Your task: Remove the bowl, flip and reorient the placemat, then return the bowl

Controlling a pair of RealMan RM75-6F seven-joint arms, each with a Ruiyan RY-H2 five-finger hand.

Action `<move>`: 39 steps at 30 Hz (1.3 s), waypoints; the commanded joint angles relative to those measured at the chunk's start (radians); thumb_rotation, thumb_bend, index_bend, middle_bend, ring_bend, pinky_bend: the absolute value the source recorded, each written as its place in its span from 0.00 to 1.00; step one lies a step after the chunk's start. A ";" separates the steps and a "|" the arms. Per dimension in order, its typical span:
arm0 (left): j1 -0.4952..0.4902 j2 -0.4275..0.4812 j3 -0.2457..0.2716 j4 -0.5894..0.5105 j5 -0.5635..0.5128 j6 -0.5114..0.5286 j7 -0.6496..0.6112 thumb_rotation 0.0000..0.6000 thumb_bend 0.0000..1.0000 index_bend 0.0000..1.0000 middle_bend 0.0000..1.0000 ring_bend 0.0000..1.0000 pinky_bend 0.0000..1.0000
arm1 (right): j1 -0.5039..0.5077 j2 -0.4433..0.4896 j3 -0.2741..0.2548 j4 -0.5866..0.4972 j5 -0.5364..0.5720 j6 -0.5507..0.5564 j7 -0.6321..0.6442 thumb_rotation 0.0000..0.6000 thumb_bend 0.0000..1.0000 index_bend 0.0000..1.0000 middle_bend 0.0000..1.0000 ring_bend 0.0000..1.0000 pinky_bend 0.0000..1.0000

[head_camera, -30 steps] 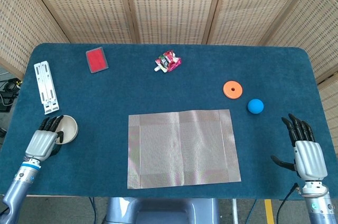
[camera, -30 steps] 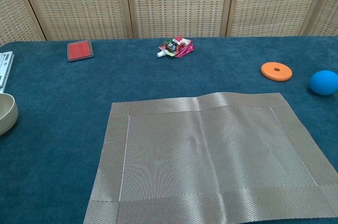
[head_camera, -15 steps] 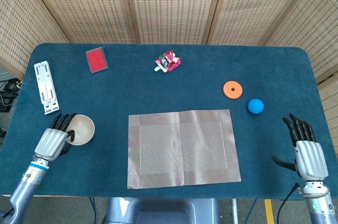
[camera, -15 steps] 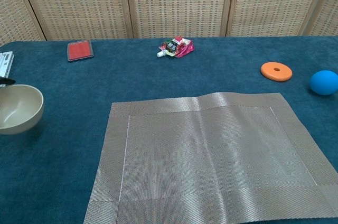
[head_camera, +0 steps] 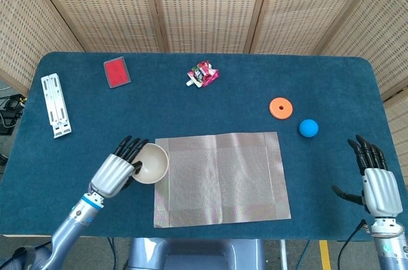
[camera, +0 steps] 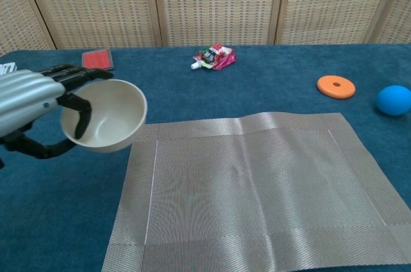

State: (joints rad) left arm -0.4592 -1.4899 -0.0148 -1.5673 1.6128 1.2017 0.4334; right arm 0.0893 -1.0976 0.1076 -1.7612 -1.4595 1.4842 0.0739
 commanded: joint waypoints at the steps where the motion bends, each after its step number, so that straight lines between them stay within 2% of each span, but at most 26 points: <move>1: -0.061 -0.068 -0.052 -0.065 -0.049 -0.082 0.109 1.00 0.48 0.65 0.00 0.00 0.00 | 0.000 0.007 0.004 0.001 0.008 -0.004 0.014 1.00 0.21 0.10 0.00 0.00 0.00; 2: -0.074 -0.085 -0.063 -0.075 -0.068 -0.102 0.135 1.00 0.48 0.65 0.00 0.00 0.00 | 0.000 0.010 0.005 0.001 0.011 -0.006 0.021 1.00 0.21 0.10 0.00 0.00 0.00; 4: -0.137 -0.179 -0.108 -0.072 -0.139 -0.188 0.246 1.00 0.48 0.64 0.00 0.00 0.00 | 0.000 0.026 0.018 0.002 0.033 -0.012 0.058 1.00 0.21 0.10 0.00 0.00 0.00; 8: -0.180 -0.300 -0.146 -0.043 -0.275 -0.232 0.386 1.00 0.48 0.64 0.00 0.00 0.00 | 0.004 0.039 0.023 0.007 0.046 -0.029 0.085 1.00 0.21 0.10 0.00 0.00 0.00; 12: -0.225 -0.399 -0.162 0.001 -0.365 -0.246 0.490 1.00 0.48 0.63 0.00 0.00 0.00 | 0.007 0.048 0.025 0.008 0.055 -0.042 0.106 1.00 0.21 0.10 0.00 0.00 0.00; 19: -0.276 -0.520 -0.177 0.083 -0.451 -0.242 0.540 1.00 0.46 0.60 0.00 0.00 0.00 | 0.010 0.059 0.033 0.016 0.072 -0.057 0.143 1.00 0.21 0.10 0.00 0.00 0.00; 20: -0.280 -0.529 -0.178 0.092 -0.458 -0.240 0.542 1.00 0.44 0.59 0.00 0.00 0.00 | 0.011 0.061 0.034 0.017 0.074 -0.059 0.147 1.00 0.21 0.10 0.00 0.00 0.00; 21: -0.285 -0.536 -0.177 0.098 -0.465 -0.237 0.543 1.00 0.39 0.58 0.00 0.00 0.00 | 0.011 0.063 0.035 0.018 0.075 -0.060 0.152 1.00 0.21 0.10 0.00 0.00 0.00; 23: -0.288 -0.539 -0.172 0.101 -0.470 -0.230 0.543 1.00 0.22 0.49 0.00 0.00 0.00 | 0.010 0.065 0.036 0.019 0.076 -0.059 0.157 1.00 0.21 0.10 0.00 0.00 0.00; 24: -0.289 -0.535 -0.166 0.098 -0.469 -0.221 0.545 1.00 0.13 0.42 0.00 0.00 0.00 | 0.010 0.066 0.037 0.019 0.076 -0.058 0.159 1.00 0.21 0.10 0.00 0.00 0.00; 26: -0.289 -0.522 -0.157 0.090 -0.463 -0.209 0.547 1.00 0.03 0.29 0.00 0.00 0.00 | 0.009 0.067 0.037 0.018 0.075 -0.058 0.159 1.00 0.21 0.10 0.00 0.00 0.00; 28: -0.286 -0.498 -0.149 0.070 -0.458 -0.194 0.549 1.00 0.00 0.16 0.00 0.00 0.00 | 0.009 0.065 0.034 0.017 0.072 -0.057 0.153 1.00 0.21 0.10 0.00 0.00 0.00; 31: -0.275 -0.461 -0.143 0.026 -0.461 -0.173 0.547 1.00 0.00 0.08 0.00 0.00 0.00 | 0.009 0.063 0.031 0.014 0.065 -0.055 0.143 1.00 0.21 0.10 0.00 0.00 0.00; 39: -0.188 -0.263 -0.096 -0.165 -0.391 -0.043 0.474 1.00 0.00 0.07 0.00 0.00 0.00 | 0.009 0.049 0.023 0.011 0.056 -0.049 0.096 1.00 0.20 0.10 0.00 0.00 0.00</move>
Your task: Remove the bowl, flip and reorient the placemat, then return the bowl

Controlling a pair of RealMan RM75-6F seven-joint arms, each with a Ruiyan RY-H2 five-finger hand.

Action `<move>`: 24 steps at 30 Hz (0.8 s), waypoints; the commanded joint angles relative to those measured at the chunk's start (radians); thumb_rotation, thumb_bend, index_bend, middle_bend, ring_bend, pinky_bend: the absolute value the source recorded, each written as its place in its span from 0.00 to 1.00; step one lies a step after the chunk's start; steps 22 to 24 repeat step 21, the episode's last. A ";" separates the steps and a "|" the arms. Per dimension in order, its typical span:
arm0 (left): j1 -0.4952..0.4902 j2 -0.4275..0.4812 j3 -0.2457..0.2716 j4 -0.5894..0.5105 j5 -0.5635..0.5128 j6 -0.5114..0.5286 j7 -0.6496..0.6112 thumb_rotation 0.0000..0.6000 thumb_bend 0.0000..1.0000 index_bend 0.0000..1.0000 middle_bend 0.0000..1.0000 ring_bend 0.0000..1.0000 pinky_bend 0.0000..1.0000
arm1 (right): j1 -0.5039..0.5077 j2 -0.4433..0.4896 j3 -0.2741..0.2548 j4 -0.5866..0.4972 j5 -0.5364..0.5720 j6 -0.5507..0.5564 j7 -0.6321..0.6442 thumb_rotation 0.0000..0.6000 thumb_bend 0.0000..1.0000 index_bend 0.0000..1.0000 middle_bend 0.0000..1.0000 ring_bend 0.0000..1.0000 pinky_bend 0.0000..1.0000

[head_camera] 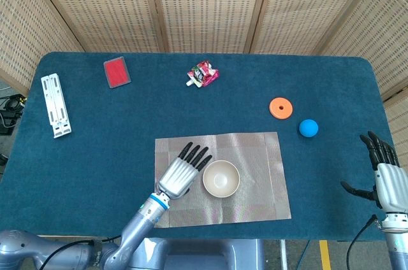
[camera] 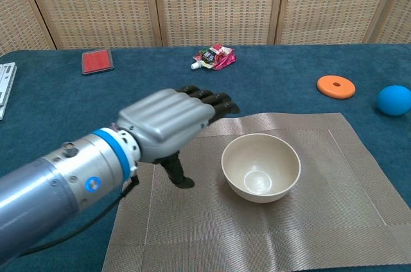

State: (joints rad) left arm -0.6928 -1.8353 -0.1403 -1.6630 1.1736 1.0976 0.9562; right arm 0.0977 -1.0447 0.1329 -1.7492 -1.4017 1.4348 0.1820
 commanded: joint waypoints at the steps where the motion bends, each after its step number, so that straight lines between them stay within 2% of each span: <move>1: 0.064 0.115 0.041 -0.088 0.073 0.086 -0.073 1.00 0.00 0.07 0.00 0.00 0.00 | 0.001 -0.006 -0.004 -0.001 -0.004 0.001 -0.019 1.00 0.20 0.10 0.00 0.00 0.00; 3: 0.132 0.219 0.083 -0.122 0.146 0.177 -0.156 1.00 0.00 0.07 0.00 0.00 0.00 | 0.003 -0.014 -0.009 -0.001 -0.014 0.004 -0.049 1.00 0.20 0.10 0.00 0.00 0.00; 6: 0.174 0.293 0.118 -0.128 0.196 0.226 -0.225 1.00 0.00 0.07 0.00 0.00 0.00 | 0.004 -0.022 -0.013 0.001 -0.021 0.007 -0.069 1.00 0.16 0.10 0.00 0.00 0.00; 9: 0.282 0.430 0.175 -0.113 0.257 0.359 -0.363 1.00 0.00 0.07 0.00 0.00 0.00 | 0.008 -0.042 -0.023 0.013 -0.052 0.015 -0.100 1.00 0.13 0.10 0.00 0.00 0.00; 11: 0.315 0.472 0.195 -0.093 0.281 0.393 -0.424 1.00 0.00 0.06 0.00 0.00 0.00 | 0.009 -0.053 -0.025 0.022 -0.062 0.021 -0.117 1.00 0.13 0.10 0.00 0.00 0.00; 16: 0.392 0.544 0.226 -0.041 0.305 0.464 -0.523 1.00 0.00 0.03 0.00 0.00 0.00 | 0.014 -0.073 -0.035 0.040 -0.084 0.023 -0.166 1.00 0.13 0.06 0.00 0.00 0.00; 21: 0.452 0.575 0.247 0.000 0.328 0.522 -0.586 1.00 0.00 0.01 0.00 0.00 0.00 | 0.018 -0.089 -0.041 0.061 -0.101 0.031 -0.231 1.00 0.13 0.02 0.00 0.00 0.00; 24: 0.452 0.575 0.247 0.000 0.328 0.522 -0.586 1.00 0.00 0.01 0.00 0.00 0.00 | 0.018 -0.089 -0.041 0.061 -0.101 0.031 -0.231 1.00 0.13 0.02 0.00 0.00 0.00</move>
